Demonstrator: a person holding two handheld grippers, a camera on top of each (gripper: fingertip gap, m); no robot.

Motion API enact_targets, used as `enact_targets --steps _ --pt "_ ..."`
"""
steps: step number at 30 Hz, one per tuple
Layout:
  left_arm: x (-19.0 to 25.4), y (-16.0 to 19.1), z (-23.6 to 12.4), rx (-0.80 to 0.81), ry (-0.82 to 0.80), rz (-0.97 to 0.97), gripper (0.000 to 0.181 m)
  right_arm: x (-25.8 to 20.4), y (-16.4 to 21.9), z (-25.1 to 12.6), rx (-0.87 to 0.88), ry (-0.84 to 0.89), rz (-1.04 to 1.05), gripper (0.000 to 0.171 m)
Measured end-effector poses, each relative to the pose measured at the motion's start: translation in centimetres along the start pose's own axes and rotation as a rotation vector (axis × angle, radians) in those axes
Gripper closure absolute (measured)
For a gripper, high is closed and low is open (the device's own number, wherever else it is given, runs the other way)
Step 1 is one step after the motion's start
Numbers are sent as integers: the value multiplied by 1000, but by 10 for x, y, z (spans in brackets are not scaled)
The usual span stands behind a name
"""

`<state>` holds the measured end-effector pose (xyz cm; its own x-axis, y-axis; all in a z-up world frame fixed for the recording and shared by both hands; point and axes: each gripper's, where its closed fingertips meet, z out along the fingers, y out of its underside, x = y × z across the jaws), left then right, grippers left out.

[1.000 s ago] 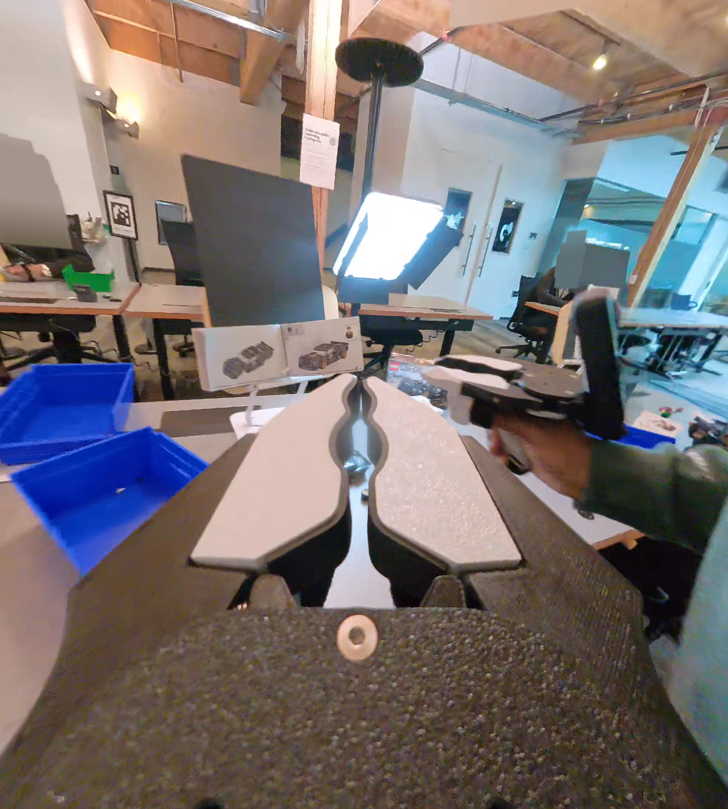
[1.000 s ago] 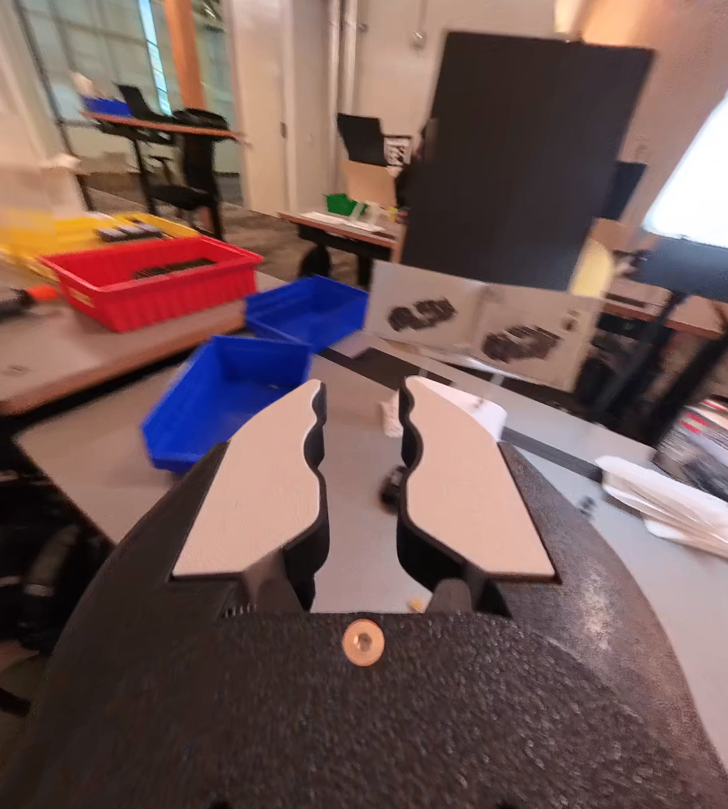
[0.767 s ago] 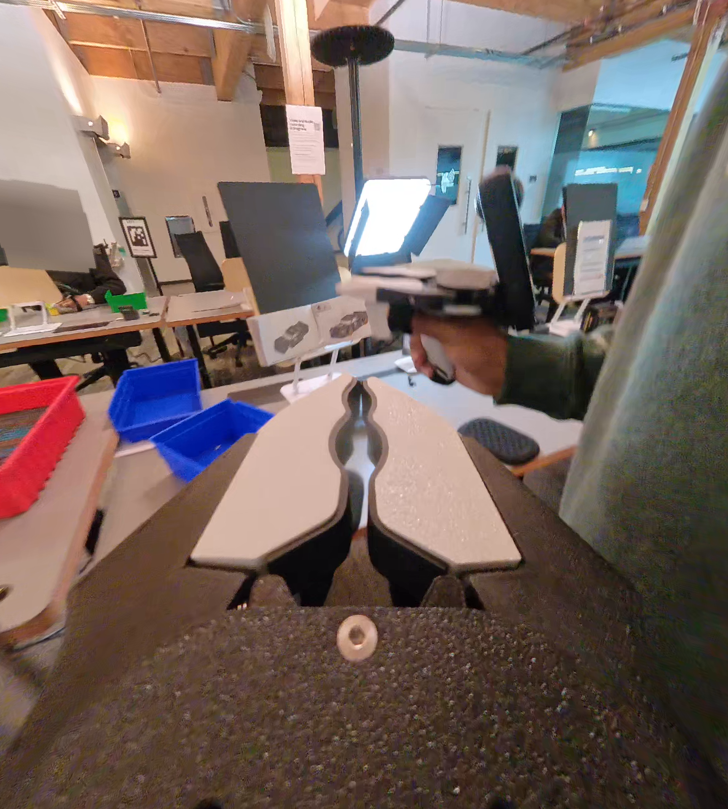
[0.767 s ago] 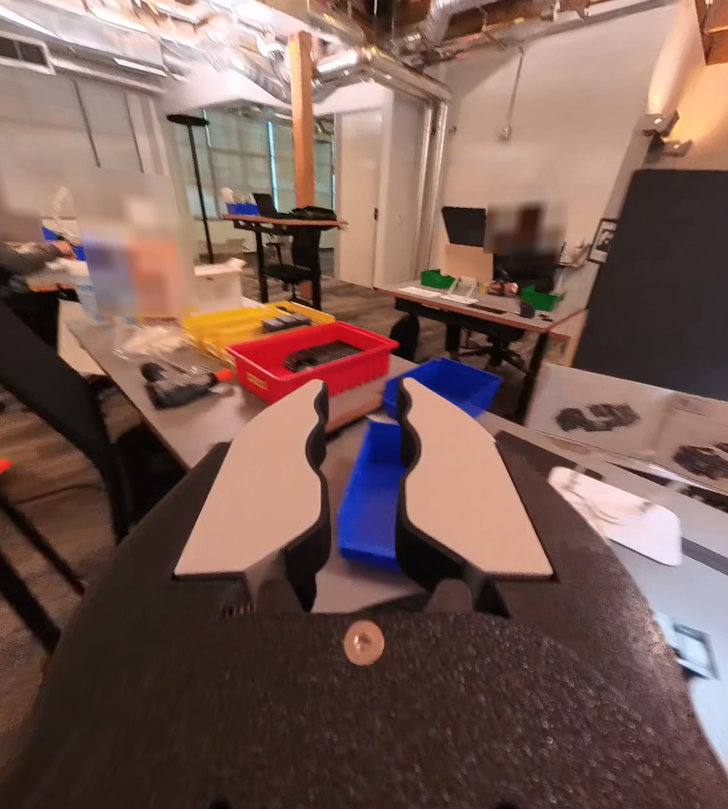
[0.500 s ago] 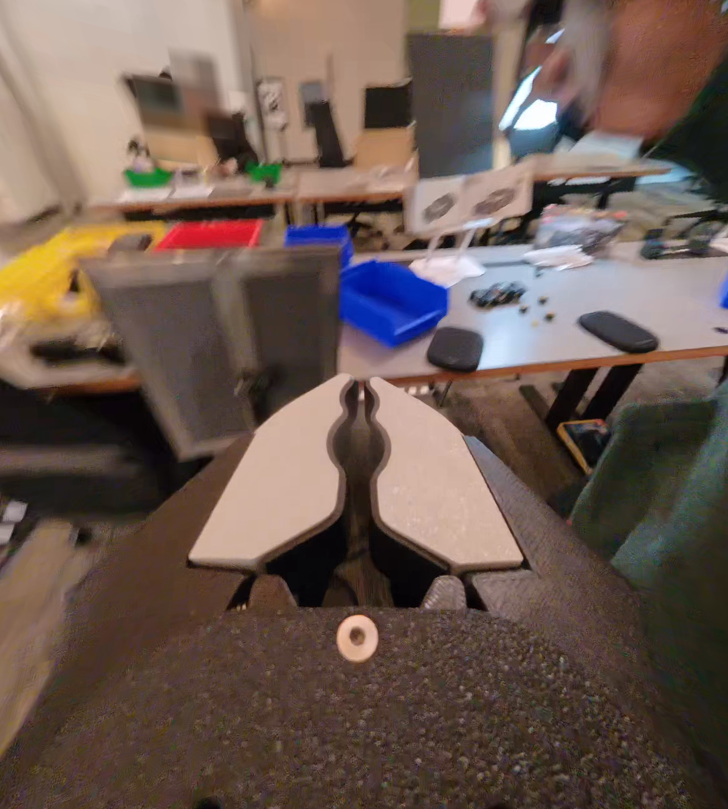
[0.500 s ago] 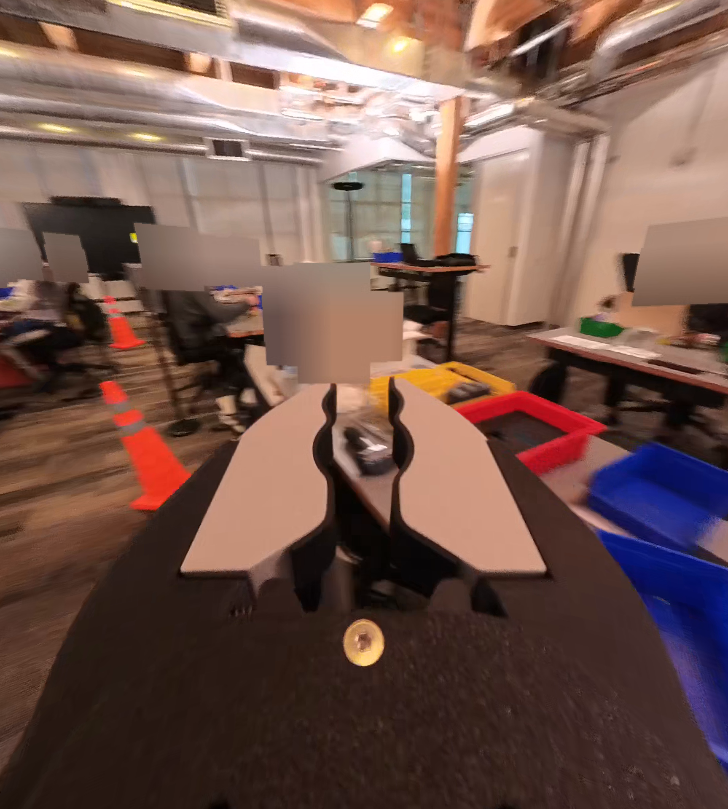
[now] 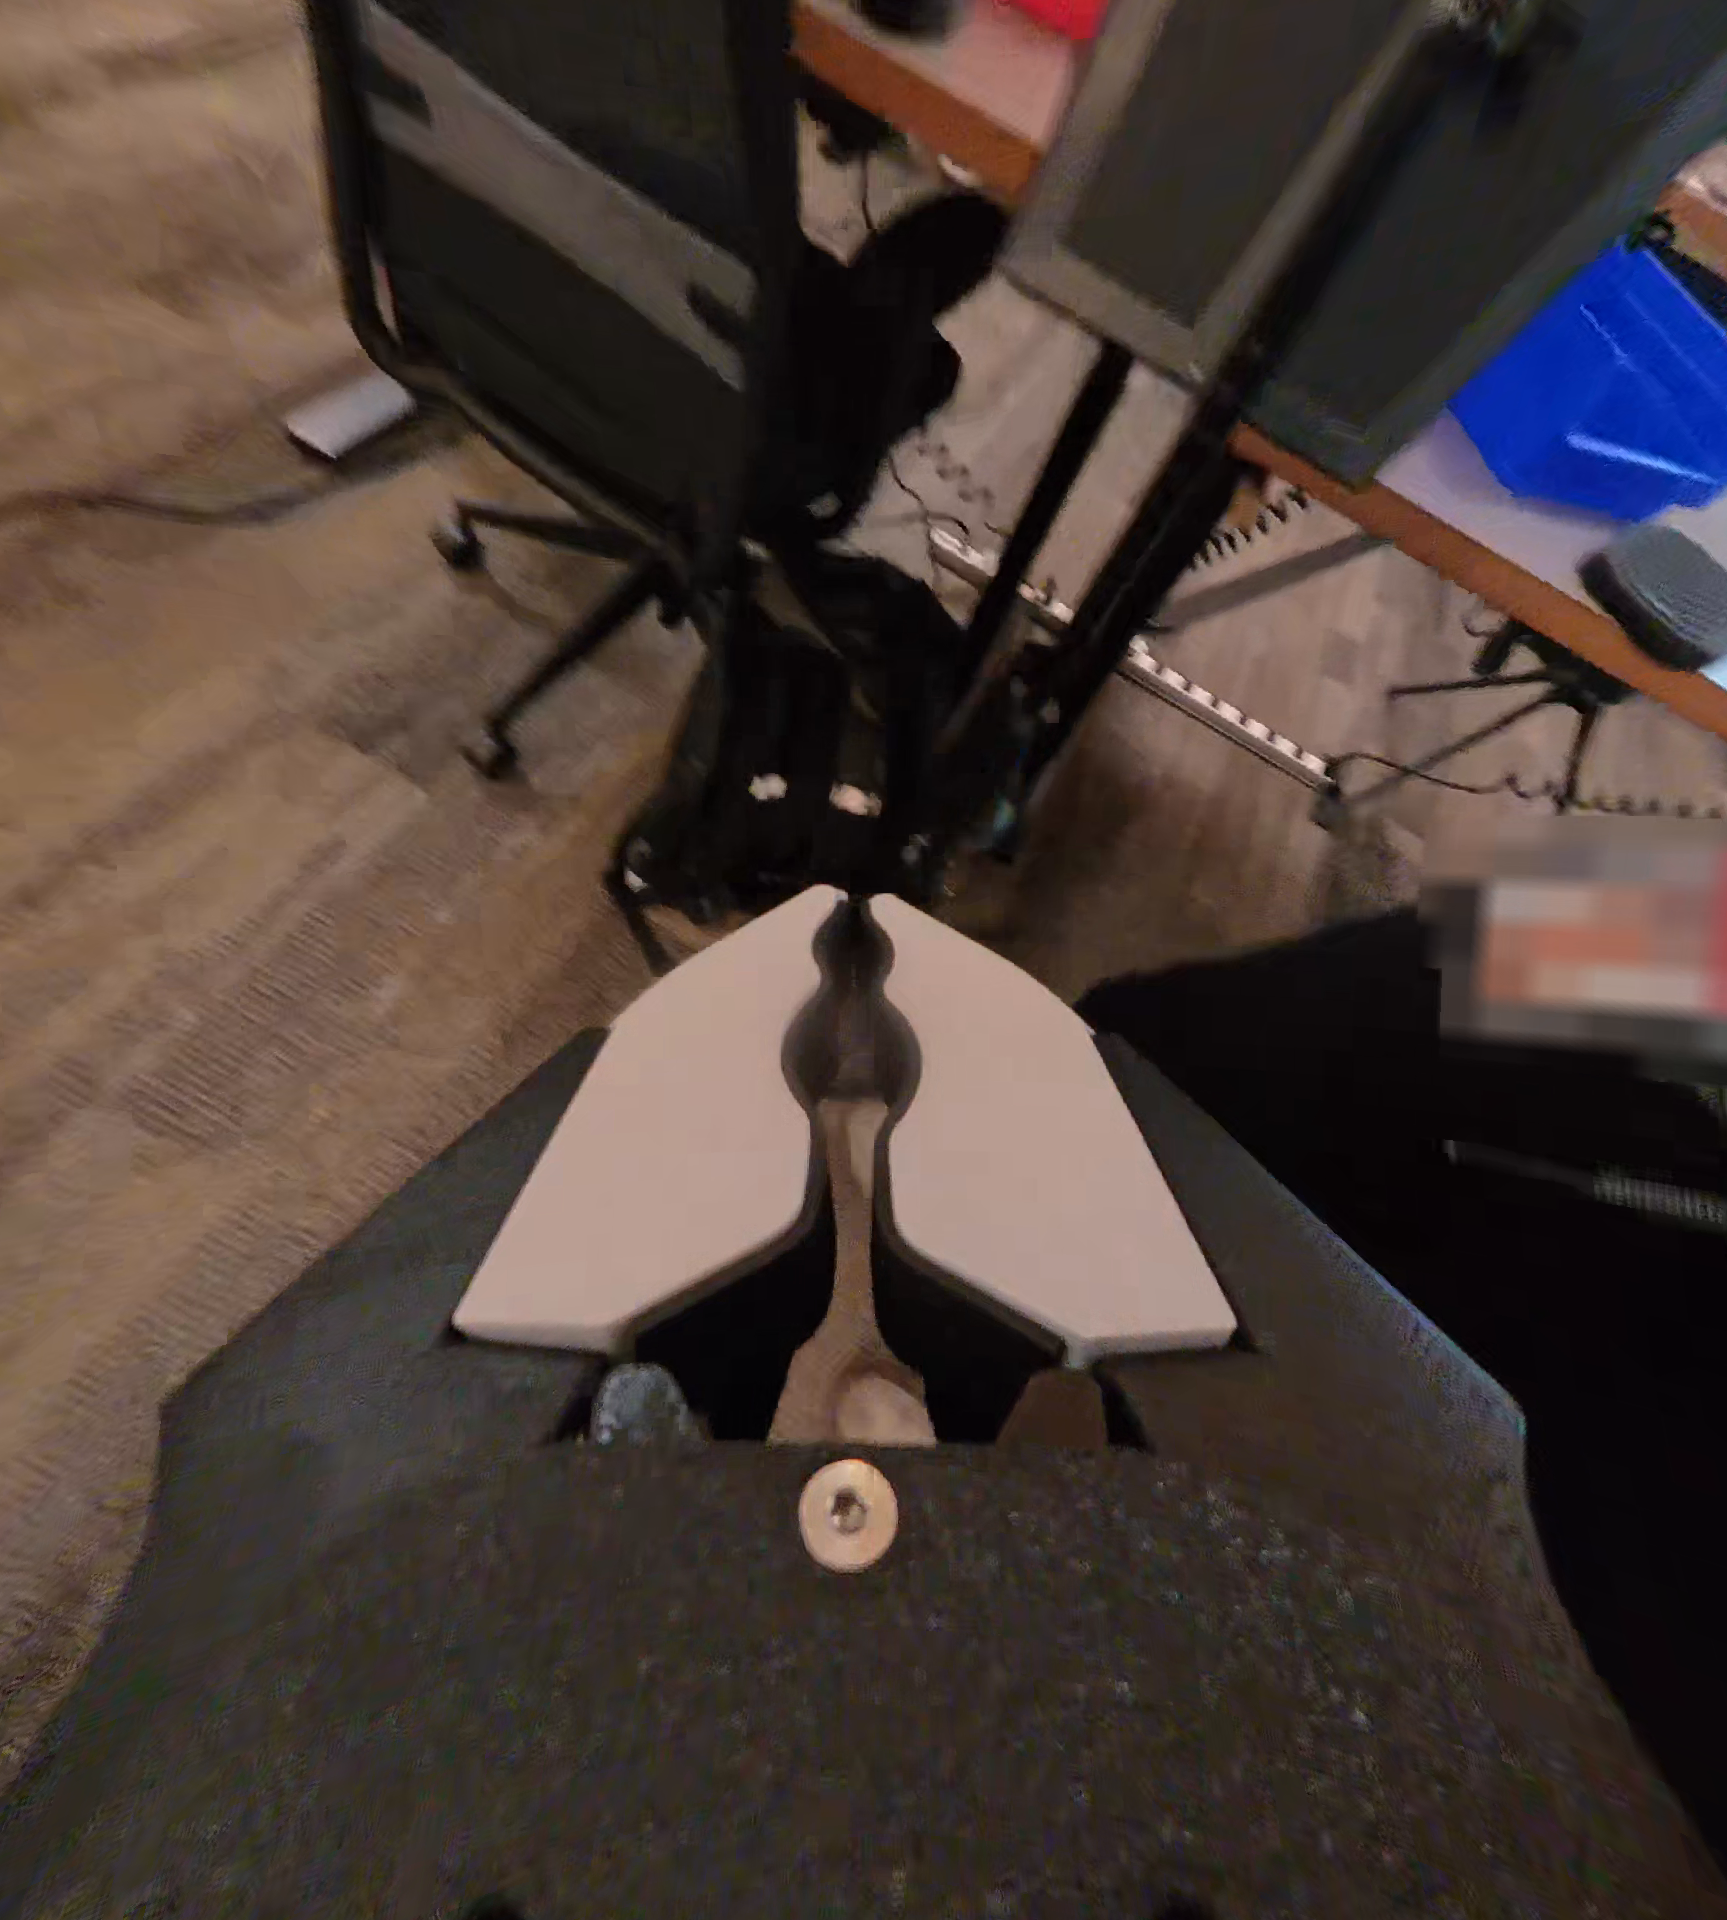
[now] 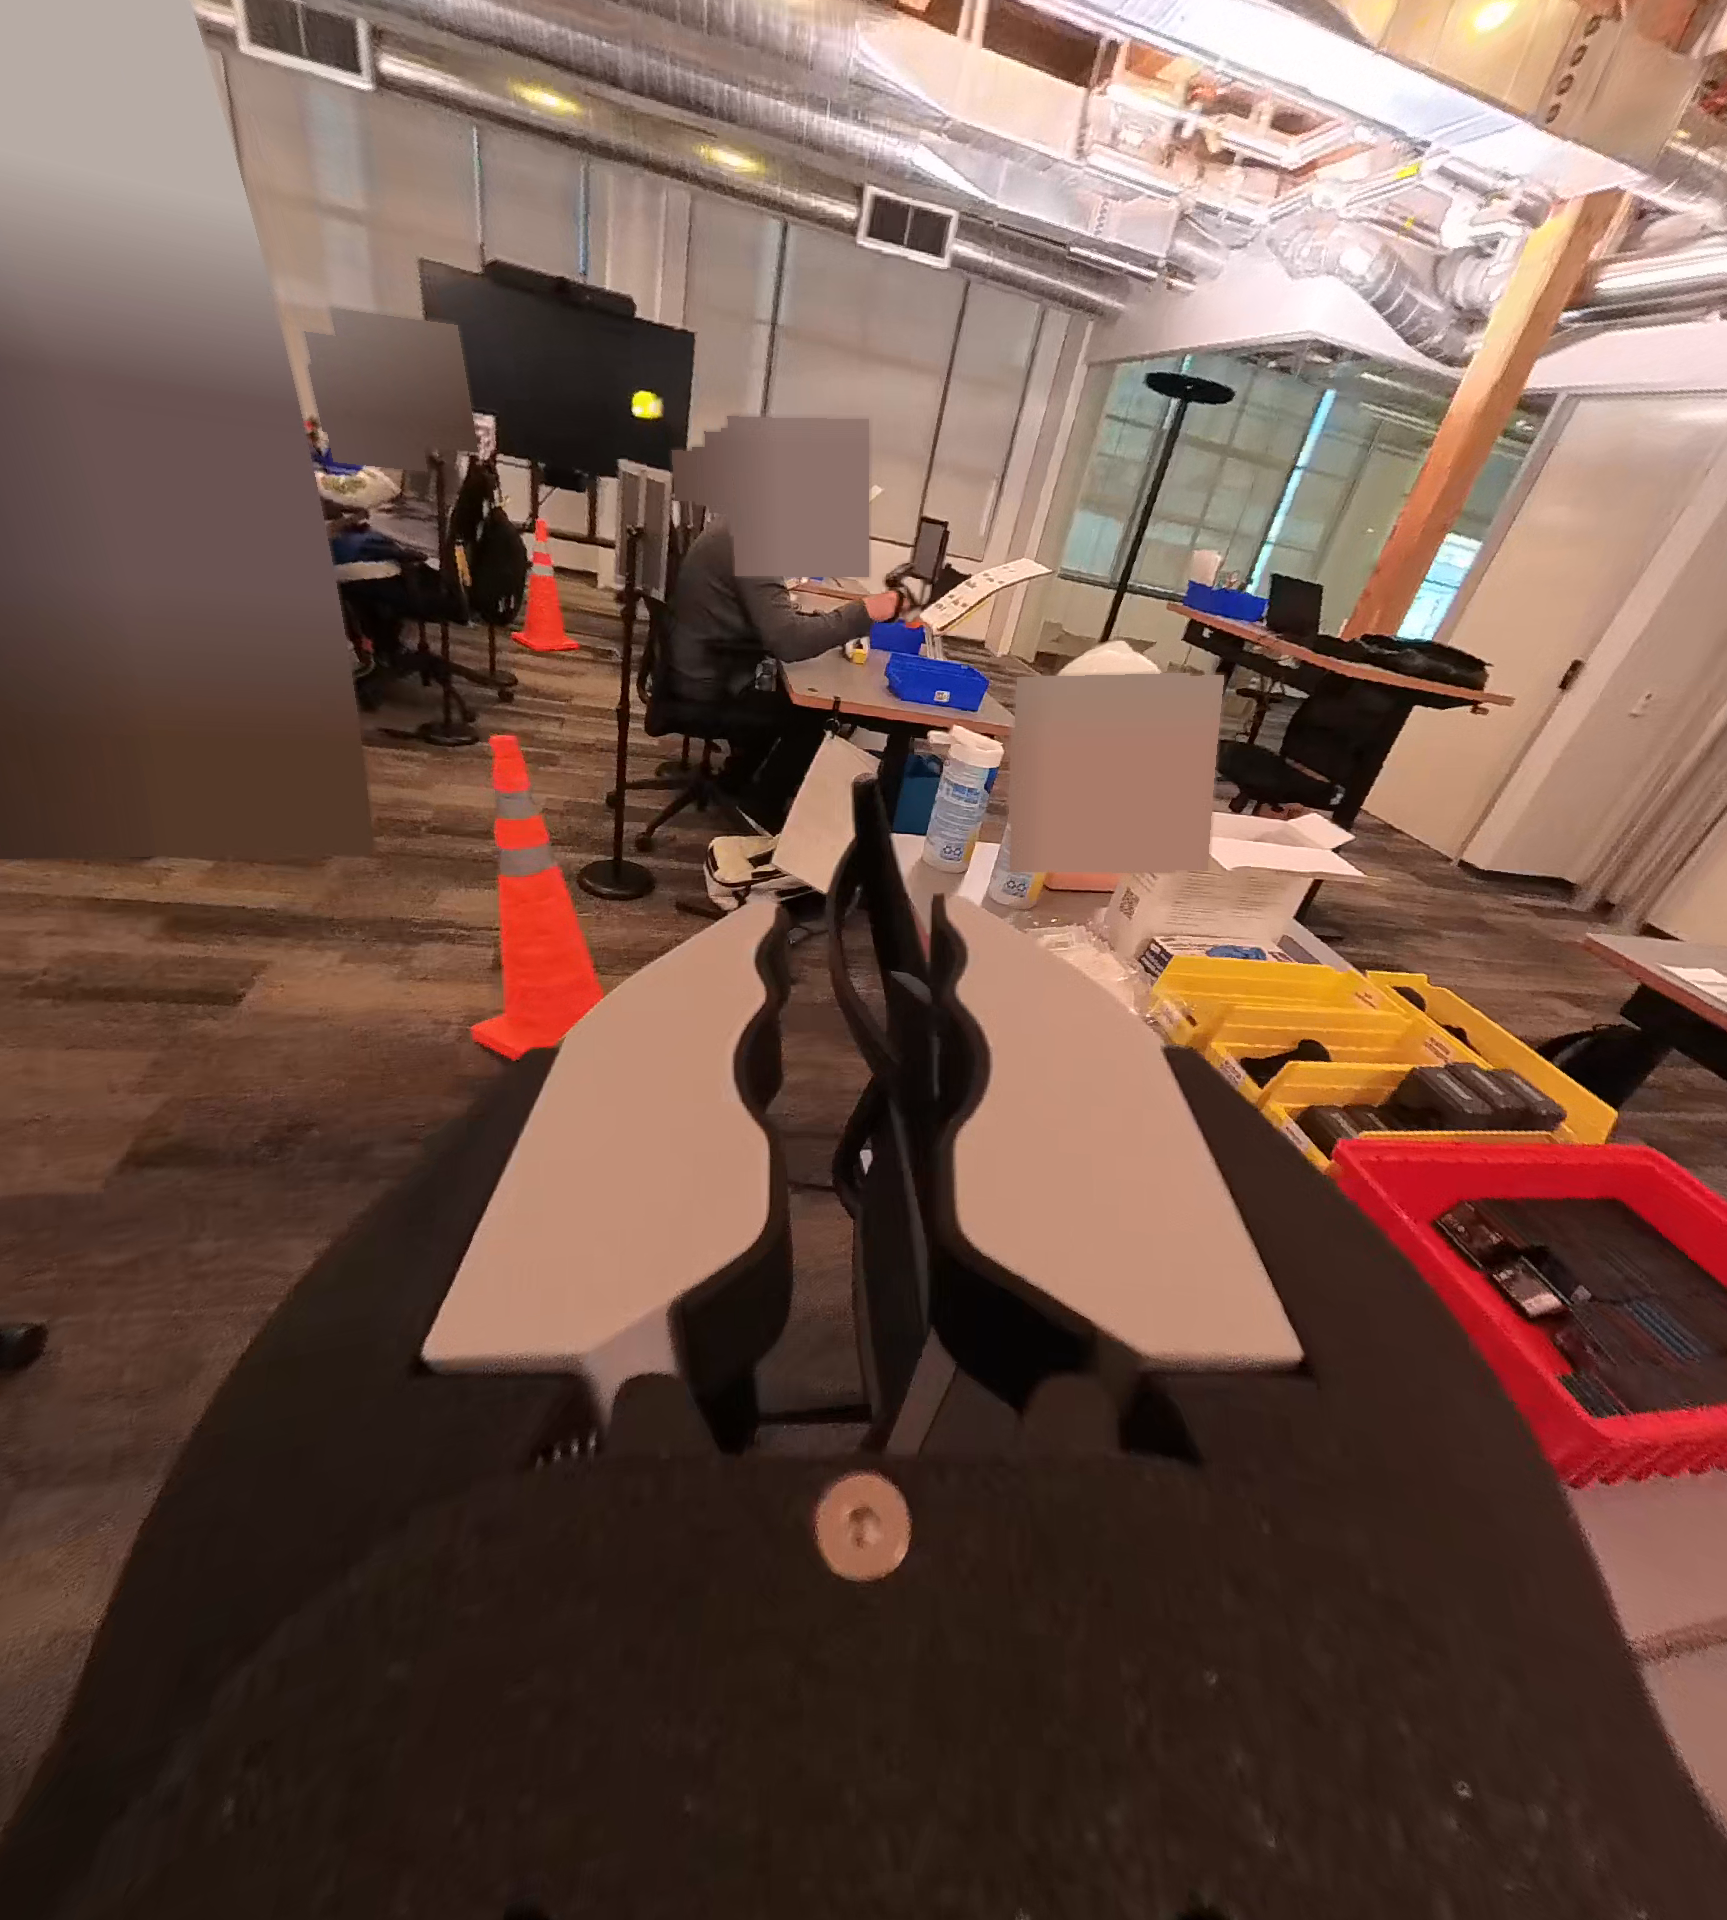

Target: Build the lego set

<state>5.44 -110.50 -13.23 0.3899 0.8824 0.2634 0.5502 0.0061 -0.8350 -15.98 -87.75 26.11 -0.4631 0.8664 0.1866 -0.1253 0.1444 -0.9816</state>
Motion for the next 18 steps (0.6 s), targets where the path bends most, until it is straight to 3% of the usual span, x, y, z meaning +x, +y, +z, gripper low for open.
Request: enact_targets --steps 9,14,18 --pt "-134 -282 60 128 -59 320 177 127 48 31 76 427 89 146" --pt "-135 -424 135 219 116 448 175 175 42 42 116 619 138 146" --pt "-122 -503 213 314 313 463 176 201 45 40 47 754 126 146"
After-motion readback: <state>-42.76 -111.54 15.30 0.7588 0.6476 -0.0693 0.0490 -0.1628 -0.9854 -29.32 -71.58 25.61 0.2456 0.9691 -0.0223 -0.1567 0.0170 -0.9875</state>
